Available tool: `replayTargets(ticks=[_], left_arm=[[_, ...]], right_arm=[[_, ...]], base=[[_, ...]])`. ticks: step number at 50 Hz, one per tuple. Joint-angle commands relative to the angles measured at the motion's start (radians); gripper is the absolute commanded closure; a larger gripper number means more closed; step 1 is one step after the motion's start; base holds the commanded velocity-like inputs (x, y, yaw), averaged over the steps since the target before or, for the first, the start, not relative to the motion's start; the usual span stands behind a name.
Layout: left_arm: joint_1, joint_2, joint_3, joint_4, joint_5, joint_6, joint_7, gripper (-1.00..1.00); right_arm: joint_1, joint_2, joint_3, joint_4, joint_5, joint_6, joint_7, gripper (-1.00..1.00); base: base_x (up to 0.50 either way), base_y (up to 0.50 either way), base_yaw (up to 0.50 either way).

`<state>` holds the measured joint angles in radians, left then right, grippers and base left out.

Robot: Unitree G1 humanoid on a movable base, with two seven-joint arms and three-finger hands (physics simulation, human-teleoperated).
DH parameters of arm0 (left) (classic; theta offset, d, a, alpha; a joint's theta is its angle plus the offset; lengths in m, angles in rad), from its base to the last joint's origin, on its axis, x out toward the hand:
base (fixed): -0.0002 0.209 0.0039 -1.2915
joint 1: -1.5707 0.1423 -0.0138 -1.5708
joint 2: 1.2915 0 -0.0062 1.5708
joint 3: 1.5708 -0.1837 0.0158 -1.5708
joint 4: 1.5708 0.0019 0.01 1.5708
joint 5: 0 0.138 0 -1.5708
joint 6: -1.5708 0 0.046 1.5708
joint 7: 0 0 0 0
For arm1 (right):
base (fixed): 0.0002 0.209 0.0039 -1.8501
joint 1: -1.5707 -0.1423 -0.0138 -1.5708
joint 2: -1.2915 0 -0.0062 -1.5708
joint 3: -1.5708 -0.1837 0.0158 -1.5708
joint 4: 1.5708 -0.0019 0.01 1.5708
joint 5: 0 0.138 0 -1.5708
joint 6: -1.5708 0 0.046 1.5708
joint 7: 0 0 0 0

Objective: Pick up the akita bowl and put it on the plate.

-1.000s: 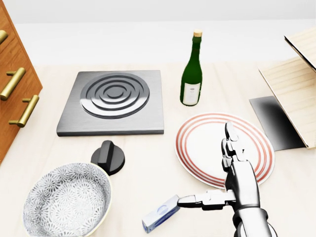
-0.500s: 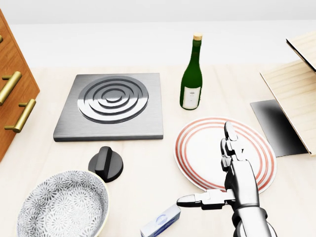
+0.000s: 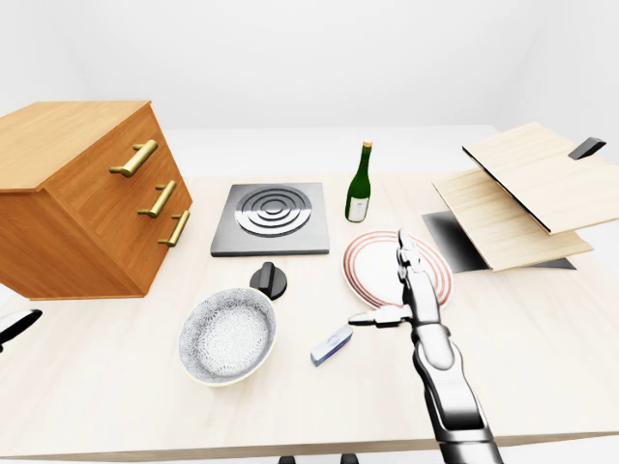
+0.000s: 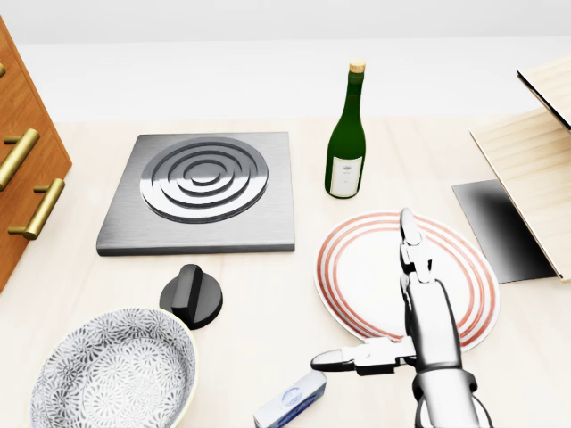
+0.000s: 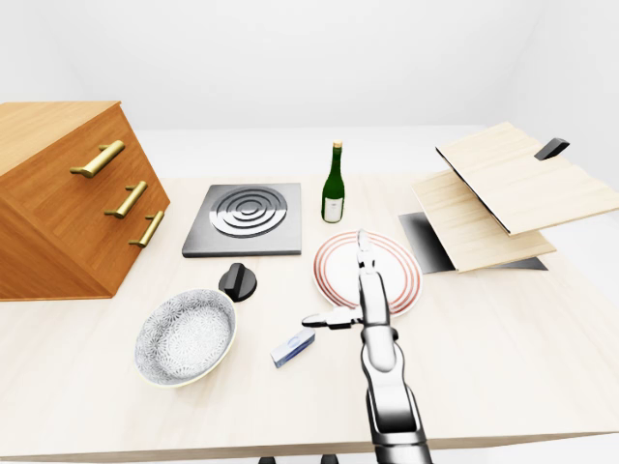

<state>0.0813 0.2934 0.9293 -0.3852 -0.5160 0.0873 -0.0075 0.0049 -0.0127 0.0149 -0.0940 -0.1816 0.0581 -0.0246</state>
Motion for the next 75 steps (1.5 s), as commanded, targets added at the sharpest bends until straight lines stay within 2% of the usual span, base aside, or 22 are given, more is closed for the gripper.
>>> replayTargets(ticks=[1, 8, 13, 15, 19, 24, 28, 35, 39, 41, 42, 47, 50, 58, 75], left_arm=[[-0.002, 0.002, -0.003, 0.005, -0.002, 0.000, 0.006, -1.00], [-0.003, 0.003, -0.007, 0.009, 0.000, 0.000, 0.009, -1.00], [-0.006, 0.008, -0.001, 0.009, -0.017, 0.000, 0.018, -1.00], [-0.007, 0.006, -0.006, 0.021, -0.011, 0.000, 0.015, -1.00], [-0.004, 0.006, -0.006, 0.010, -0.007, 0.000, 0.016, -1.00], [-0.003, 0.008, -0.004, 0.009, -0.008, 0.000, 0.017, -1.00], [-0.004, 0.006, -0.005, 0.013, -0.004, 0.000, 0.013, -1.00], [-0.002, 0.007, 0.001, 0.004, -0.011, 0.000, 0.013, -1.00], [-0.003, 0.007, 0.000, 0.004, -0.010, 0.000, 0.014, -1.00], [-0.003, 0.006, -0.001, 0.004, -0.009, 0.000, 0.012, -1.00], [-0.001, 0.006, 0.000, 0.002, -0.009, 0.000, 0.011, -1.00], [-0.002, 0.003, -0.003, 0.004, -0.001, 0.000, 0.009, -1.00], [-0.004, 0.004, -0.006, 0.013, 0.001, 0.000, 0.008, -1.00], [-0.004, 0.006, -0.007, 0.017, -0.002, 0.000, 0.008, -1.00], [-0.006, 0.007, -0.007, 0.016, -0.002, 0.000, 0.014, -1.00]], right_arm=[[-0.003, 0.015, 0.050, -0.130, -0.147, 0.029, -0.035, -1.00], [-0.015, 0.017, 0.078, -0.208, -0.301, 0.029, -0.063, -1.00], [-0.043, 0.014, 0.098, -0.239, -0.504, 0.029, -0.123, -1.00], [-0.044, 0.015, 0.110, -0.241, -0.529, 0.029, -0.098, -1.00], [-0.059, 0.036, 0.120, -0.251, -0.622, 0.029, -0.143, -1.00], [-0.097, 0.022, 0.142, -0.218, -0.828, 0.029, -0.187, -1.00], [-0.113, 0.044, 0.127, -0.196, -0.844, 0.029, -0.183, -1.00], [-0.122, 0.049, 0.158, -0.199, -1.029, 0.029, -0.244, -1.00], [-0.120, 0.045, 0.188, -0.208, -1.202, 0.029, -0.222, -1.00], [-0.115, 0.060, 0.186, -0.213, -1.213, 0.029, -0.213, -1.00], [-0.117, 0.054, 0.193, -0.213, -1.268, 0.029, -0.212, -1.00], [-0.116, 0.068, 0.192, -0.216, -1.309, 0.029, -0.207, -1.00], [-0.120, 0.063, 0.203, -0.221, -1.413, 0.029, -0.195, -1.00], [-0.130, 0.072, 0.199, -0.223, -1.506, 0.029, -0.180, -1.00], [-0.125, 0.073, 0.198, -0.228, -1.520, 0.029, -0.169, -1.00]], base=[[0.00, 0.00, 0.00], [0.00, 0.00, 0.00], [0.00, 0.00, 0.00], [0.00, 0.00, 0.00], [0.00, 0.00, 0.00], [0.00, 0.00, 0.00], [0.00, 0.00, 0.00], [0.00, 0.00, 0.00], [0.00, 0.00, 0.00], [0.00, 0.00, 0.00], [0.00, 0.00, 0.00], [0.00, 0.00, 0.00], [0.00, 0.00, 0.00], [0.00, 0.00, 0.00], [0.00, 0.00, 0.00]])
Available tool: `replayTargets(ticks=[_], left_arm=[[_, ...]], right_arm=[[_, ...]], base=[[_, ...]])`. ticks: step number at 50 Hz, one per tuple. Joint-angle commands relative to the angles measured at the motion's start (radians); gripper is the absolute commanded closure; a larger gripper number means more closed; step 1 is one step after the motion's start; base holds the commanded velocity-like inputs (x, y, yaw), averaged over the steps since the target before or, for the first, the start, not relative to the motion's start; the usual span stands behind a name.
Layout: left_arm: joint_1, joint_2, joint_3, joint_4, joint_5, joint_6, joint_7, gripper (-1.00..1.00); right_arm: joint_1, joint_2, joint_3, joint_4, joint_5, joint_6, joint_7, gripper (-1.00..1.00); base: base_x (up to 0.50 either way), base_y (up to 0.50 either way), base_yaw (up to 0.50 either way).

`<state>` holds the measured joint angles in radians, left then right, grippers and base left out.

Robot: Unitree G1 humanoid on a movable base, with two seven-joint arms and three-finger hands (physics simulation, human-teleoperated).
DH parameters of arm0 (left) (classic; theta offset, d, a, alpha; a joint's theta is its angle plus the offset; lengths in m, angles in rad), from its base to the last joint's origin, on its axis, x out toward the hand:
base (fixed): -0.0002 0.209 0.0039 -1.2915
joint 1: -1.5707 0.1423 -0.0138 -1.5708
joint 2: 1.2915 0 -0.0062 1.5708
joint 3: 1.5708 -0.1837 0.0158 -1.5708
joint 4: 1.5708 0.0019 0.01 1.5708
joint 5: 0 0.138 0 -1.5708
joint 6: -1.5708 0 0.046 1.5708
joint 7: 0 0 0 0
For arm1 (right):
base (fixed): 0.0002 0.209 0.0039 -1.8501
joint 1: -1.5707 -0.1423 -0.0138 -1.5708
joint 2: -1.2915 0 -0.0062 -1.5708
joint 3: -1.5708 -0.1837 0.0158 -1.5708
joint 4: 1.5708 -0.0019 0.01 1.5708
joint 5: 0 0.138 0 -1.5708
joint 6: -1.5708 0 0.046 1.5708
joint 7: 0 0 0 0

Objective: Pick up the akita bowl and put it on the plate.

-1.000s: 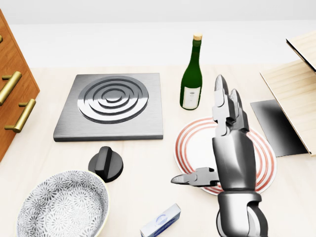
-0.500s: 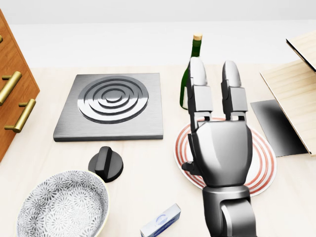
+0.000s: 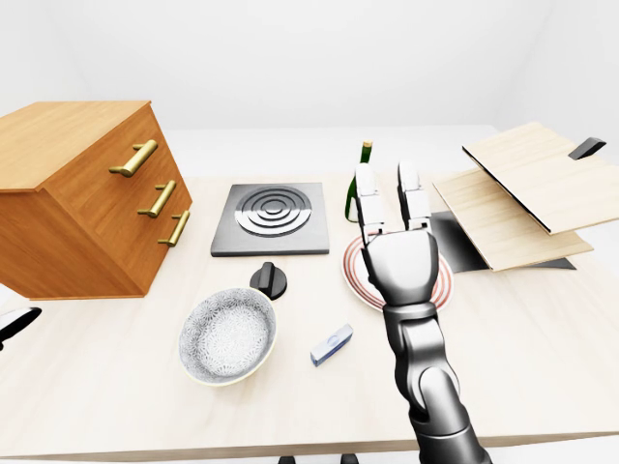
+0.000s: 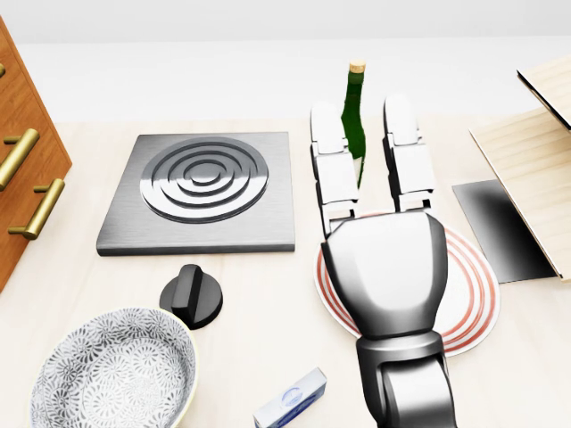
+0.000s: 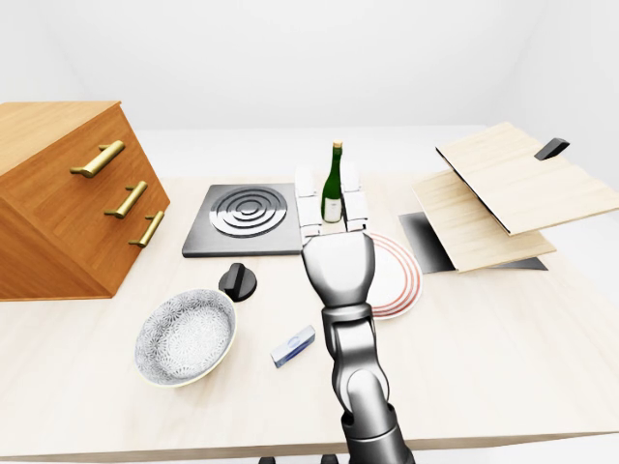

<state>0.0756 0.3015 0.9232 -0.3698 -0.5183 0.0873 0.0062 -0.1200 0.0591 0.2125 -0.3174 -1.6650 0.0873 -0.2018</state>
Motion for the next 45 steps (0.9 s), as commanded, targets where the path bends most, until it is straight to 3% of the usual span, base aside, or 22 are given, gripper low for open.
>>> replayTargets(ticks=[1, 34, 45], left_arm=[[0.000, -0.001, -0.001, 0.001, 0.001, 0.000, 0.000, -1.00], [-0.003, 0.003, -0.004, 0.005, 0.004, 0.000, 0.005, -1.00], [-0.001, 0.003, -0.001, -0.003, -0.001, 0.000, 0.002, -1.00]], right_arm=[[0.000, 0.001, 0.000, -0.004, -0.037, 0.000, 0.008, -1.00], [0.035, 0.002, 0.026, -0.020, -0.042, 0.000, -0.010, -1.00], [0.128, -0.007, 0.094, -0.098, -0.054, 0.000, 0.117, -1.00]], base=[[0.00, 0.00, 0.00], [0.00, 0.00, 0.00], [0.00, 0.00, 0.00]])
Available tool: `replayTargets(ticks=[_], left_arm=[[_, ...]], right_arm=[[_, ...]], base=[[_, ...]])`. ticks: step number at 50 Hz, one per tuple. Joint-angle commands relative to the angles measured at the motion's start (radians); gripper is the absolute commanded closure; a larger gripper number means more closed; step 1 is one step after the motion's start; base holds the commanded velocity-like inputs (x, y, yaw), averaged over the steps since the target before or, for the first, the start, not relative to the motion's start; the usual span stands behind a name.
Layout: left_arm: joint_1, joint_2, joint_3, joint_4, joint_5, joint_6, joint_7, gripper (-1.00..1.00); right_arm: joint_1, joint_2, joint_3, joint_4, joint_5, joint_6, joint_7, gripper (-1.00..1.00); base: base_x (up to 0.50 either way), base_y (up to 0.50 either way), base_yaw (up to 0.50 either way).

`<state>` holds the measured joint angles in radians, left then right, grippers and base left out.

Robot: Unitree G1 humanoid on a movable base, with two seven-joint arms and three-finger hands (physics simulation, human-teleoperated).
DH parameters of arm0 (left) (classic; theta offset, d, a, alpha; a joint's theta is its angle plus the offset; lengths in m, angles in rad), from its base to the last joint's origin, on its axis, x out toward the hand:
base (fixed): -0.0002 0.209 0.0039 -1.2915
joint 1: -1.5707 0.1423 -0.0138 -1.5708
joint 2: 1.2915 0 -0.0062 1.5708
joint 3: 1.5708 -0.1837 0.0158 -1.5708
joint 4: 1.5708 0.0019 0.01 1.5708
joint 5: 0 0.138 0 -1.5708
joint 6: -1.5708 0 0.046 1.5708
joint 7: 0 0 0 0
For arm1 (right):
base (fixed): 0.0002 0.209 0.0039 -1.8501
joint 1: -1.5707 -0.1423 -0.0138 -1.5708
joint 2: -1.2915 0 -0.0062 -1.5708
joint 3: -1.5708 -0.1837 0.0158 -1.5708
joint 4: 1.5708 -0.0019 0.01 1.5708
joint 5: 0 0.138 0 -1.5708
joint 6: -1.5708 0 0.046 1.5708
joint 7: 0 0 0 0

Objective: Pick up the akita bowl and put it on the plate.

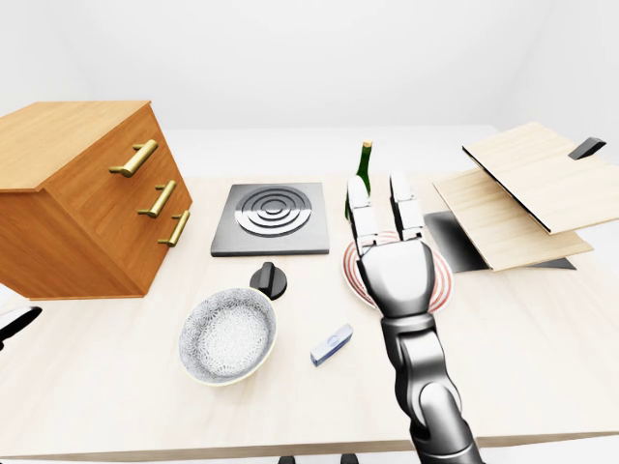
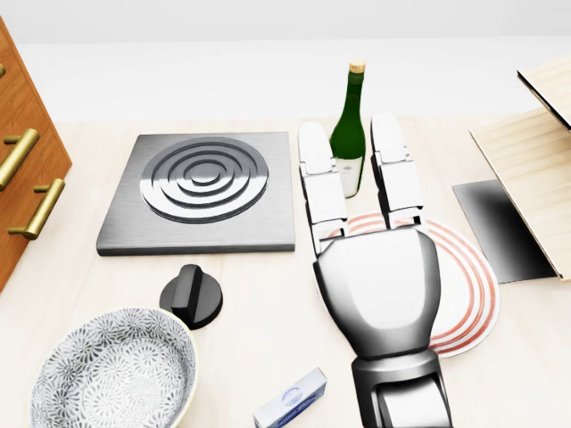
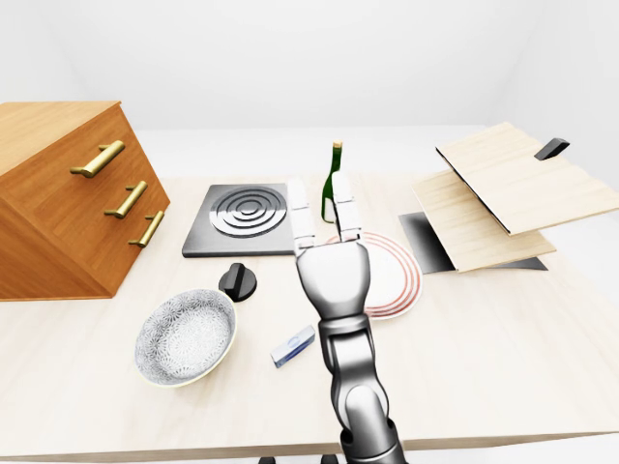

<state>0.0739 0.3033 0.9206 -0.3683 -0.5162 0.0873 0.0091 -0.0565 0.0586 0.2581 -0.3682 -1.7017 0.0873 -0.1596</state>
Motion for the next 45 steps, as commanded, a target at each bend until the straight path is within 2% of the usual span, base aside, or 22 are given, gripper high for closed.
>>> replayTargets(ticks=[1, 4, 15, 16, 18, 19, 25, 32, 37, 45], left_arm=[[0.001, 0.001, 0.002, -0.005, -0.003, 0.000, -0.002, -1.00], [-0.001, 0.001, 0.001, -0.002, 0.000, 0.000, 0.000, -1.00], [-0.009, 0.008, -0.005, 0.018, 0.004, 0.000, 0.006, -1.00], [-0.012, 0.011, -0.002, 0.021, 0.000, 0.000, 0.011, -1.00], [-0.010, 0.011, -0.005, 0.023, 0.001, 0.000, 0.012, -1.00], [-0.009, 0.010, -0.006, 0.023, 0.001, 0.000, 0.012, -1.00], [-0.012, 0.014, -0.007, 0.031, 0.002, 0.000, 0.021, -1.00], [-0.008, 0.010, -0.008, 0.021, 0.001, 0.000, 0.016, -1.00], [-0.007, 0.008, -0.008, 0.016, 0.003, 0.000, 0.015, -1.00], [0.000, -0.001, -0.010, 0.006, 0.009, 0.000, 0.001, -1.00]], right_arm=[[0.071, -0.005, 0.054, -0.046, 0.000, 0.000, 0.089, -1.00], [0.077, 0.001, 0.061, -0.040, 0.001, 0.000, 0.079, -1.00], [0.101, -0.016, 0.112, -0.114, -0.022, 0.000, 0.195, -1.00], [0.160, -0.012, 0.141, -0.146, -0.038, 0.000, 0.207, -1.00], [0.106, -0.011, 0.136, -0.102, -0.056, 0.000, 0.222, -1.00], [0.145, -0.007, 0.170, -0.157, -0.066, 0.000, 0.234, -1.00], [0.175, -0.013, 0.219, -0.179, -0.107, 0.000, 0.250, -1.00], [0.207, -0.037, 0.283, -0.217, -0.118, 0.000, 0.327, -1.00], [0.217, -0.049, 0.313, -0.212, -0.105, 0.000, 0.311, -1.00], [0.240, -0.063, 0.362, -0.203, -0.124, 0.000, 0.347, -1.00]], base=[[0.00, 0.00, 0.00], [0.00, 0.00, 0.00], [0.00, 0.00, 0.00], [0.00, 0.00, 0.00], [0.00, 0.00, 0.00], [0.00, 0.00, 0.00], [0.00, 0.00, 0.00], [0.00, 0.00, 0.00], [0.00, 0.00, 0.00], [0.00, 0.00, 0.00]])
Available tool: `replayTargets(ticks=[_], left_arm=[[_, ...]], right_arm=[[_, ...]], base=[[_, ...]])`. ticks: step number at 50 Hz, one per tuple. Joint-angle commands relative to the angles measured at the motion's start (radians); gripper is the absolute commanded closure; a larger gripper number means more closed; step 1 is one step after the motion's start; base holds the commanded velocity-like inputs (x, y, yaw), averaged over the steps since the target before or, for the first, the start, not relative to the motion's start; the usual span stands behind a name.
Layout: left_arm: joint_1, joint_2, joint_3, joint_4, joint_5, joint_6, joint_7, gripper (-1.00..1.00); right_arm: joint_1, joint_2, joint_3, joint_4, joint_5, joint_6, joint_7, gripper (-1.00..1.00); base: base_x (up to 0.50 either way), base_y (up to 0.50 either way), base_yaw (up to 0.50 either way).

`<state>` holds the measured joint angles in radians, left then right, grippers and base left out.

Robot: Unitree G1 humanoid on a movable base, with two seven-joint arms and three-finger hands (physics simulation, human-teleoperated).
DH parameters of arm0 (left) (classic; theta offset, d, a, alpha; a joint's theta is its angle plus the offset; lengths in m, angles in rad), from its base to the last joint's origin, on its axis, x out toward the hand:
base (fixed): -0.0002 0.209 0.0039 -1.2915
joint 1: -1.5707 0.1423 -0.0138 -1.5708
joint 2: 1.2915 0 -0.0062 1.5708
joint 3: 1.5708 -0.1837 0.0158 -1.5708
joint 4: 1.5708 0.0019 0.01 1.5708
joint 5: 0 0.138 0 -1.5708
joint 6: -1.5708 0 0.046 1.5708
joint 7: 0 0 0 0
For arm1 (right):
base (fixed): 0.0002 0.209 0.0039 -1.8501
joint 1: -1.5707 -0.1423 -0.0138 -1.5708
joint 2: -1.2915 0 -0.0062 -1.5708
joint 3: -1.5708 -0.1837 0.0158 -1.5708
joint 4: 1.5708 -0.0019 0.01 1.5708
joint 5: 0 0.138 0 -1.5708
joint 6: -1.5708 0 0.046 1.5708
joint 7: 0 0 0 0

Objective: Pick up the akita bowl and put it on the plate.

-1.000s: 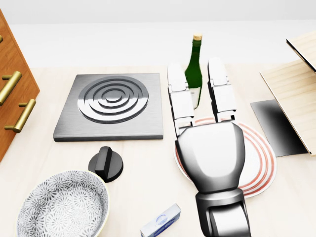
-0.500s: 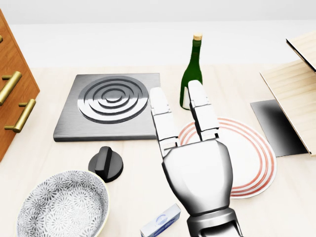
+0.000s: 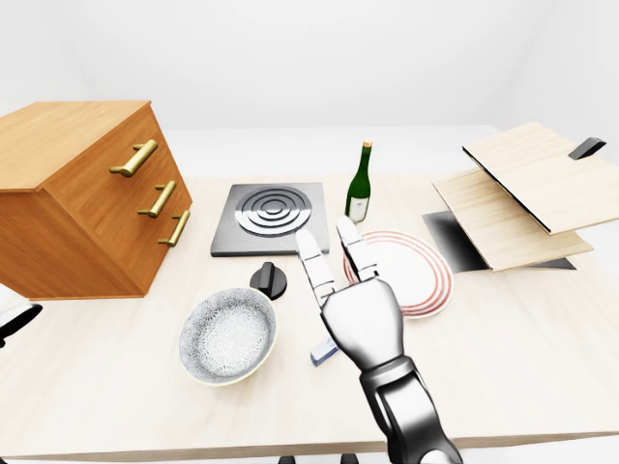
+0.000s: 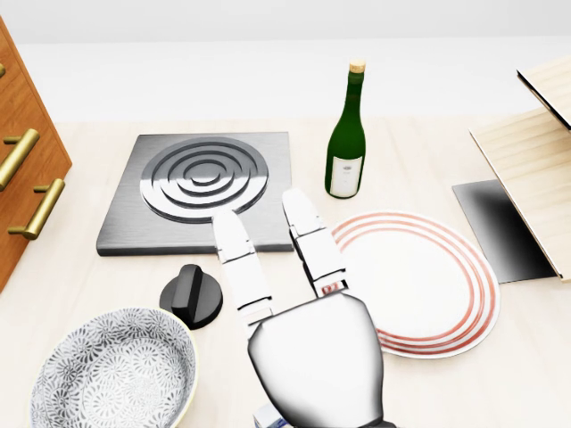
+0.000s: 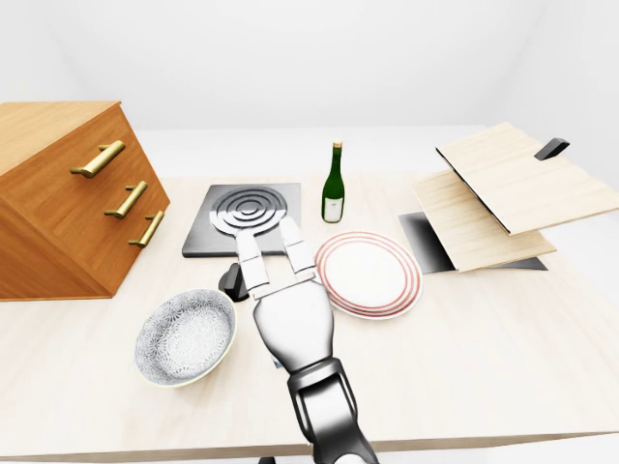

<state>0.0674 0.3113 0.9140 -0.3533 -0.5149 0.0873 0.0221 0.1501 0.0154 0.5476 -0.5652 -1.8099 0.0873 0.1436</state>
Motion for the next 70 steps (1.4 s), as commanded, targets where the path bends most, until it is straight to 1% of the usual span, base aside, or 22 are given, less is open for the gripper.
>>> replayTargets(ticks=[1, 6, 7, 9, 18, 20, 21, 23, 33, 41, 43, 47, 51, 53, 60, 66, 70], left_arm=[[0.007, -0.012, -0.007, -0.007, 0.015, 0.000, -0.015, -1.00], [0.009, -0.018, -0.007, -0.010, 0.022, 0.000, -0.027, -1.00], [0.006, -0.017, -0.009, 0.000, 0.027, 0.000, -0.027, -1.00], [0.006, -0.015, -0.008, 0.002, 0.025, 0.000, -0.024, -1.00], [0.008, -0.015, -0.007, -0.002, 0.022, 0.000, -0.023, -1.00], [0.007, -0.015, -0.008, 0.001, 0.024, 0.000, -0.023, -1.00], [0.007, -0.015, -0.009, 0.001, 0.024, 0.000, -0.023, -1.00], [0.007, -0.015, -0.008, 0.000, 0.022, 0.000, -0.023, -1.00], [0.005, -0.014, -0.009, 0.003, 0.018, 0.000, -0.026, -1.00], [0.011, -0.021, -0.016, -0.003, 0.028, 0.000, -0.040, -1.00], [0.009, -0.021, -0.018, 0.006, 0.032, 0.000, -0.042, -1.00], [0.011, -0.022, -0.017, 0.001, 0.033, 0.000, -0.043, -1.00], [0.010, -0.022, -0.016, -0.002, 0.032, 0.000, -0.042, -1.00], [0.011, -0.022, -0.016, -0.002, 0.031, 0.000, -0.044, -1.00], [0.009, -0.022, -0.011, -0.003, 0.035, 0.000, -0.040, -1.00], [0.011, -0.020, -0.010, -0.003, 0.028, 0.000, -0.038, -1.00], [0.011, -0.021, -0.012, -0.001, 0.031, 0.000, -0.042, -1.00]], right_arm=[[0.036, -0.019, 0.077, 0.000, -0.021, 0.000, 0.045, -1.00], [0.038, -0.027, 0.117, 0.023, 0.000, 0.000, 0.053, -1.00], [0.038, -0.026, 0.131, 0.034, -0.022, 0.000, 0.061, -1.00], [0.040, -0.026, 0.148, 0.036, -0.019, 0.000, 0.065, -1.00], [0.030, -0.027, 0.164, 0.063, -0.013, 0.000, 0.070, -1.00], [0.030, -0.028, 0.177, 0.099, -0.019, 0.000, 0.066, -1.00], [0.035, -0.026, 0.190, 0.115, 0.011, 0.000, 0.064, -1.00], [0.037, -0.027, 0.207, 0.126, 0.010, 0.000, 0.056, -1.00], [0.005, -0.010, 0.221, 0.231, -0.019, 0.000, 0.032, -1.00], [0.001, -0.002, 0.226, 0.305, -0.037, 0.000, 0.008, -1.00], [0.008, -0.001, 0.241, 0.326, -0.042, 0.000, 0.006, -1.00], [0.004, 0.003, 0.256, 0.367, -0.054, 0.000, 0.025, -1.00], [0.003, 0.006, 0.261, 0.378, -0.051, 0.000, 0.023, -1.00], [-0.007, 0.015, 0.257, 0.423, -0.043, 0.000, 0.029, -1.00], [-0.003, 0.027, 0.286, 0.425, -0.050, 0.000, 0.059, -1.00], [-0.014, 0.038, 0.296, 0.466, -0.047, 0.000, 0.051, -1.00], [-0.025, 0.057, 0.299, 0.516, -0.049, 0.000, 0.039, -1.00]], base=[[0.00, 0.00, 0.00], [0.00, 0.00, 0.00], [0.00, 0.00, 0.00], [0.00, 0.00, 0.00], [0.00, 0.00, 0.00], [0.00, 0.00, 0.00], [0.00, 0.00, 0.00], [0.00, 0.00, 0.00], [0.00, 0.00, 0.00], [0.00, 0.00, 0.00], [0.00, 0.00, 0.00], [0.00, 0.00, 0.00], [0.00, 0.00, 0.00], [0.00, 0.00, 0.00], [0.00, 0.00, 0.00], [0.00, 0.00, 0.00], [0.00, 0.00, 0.00]])
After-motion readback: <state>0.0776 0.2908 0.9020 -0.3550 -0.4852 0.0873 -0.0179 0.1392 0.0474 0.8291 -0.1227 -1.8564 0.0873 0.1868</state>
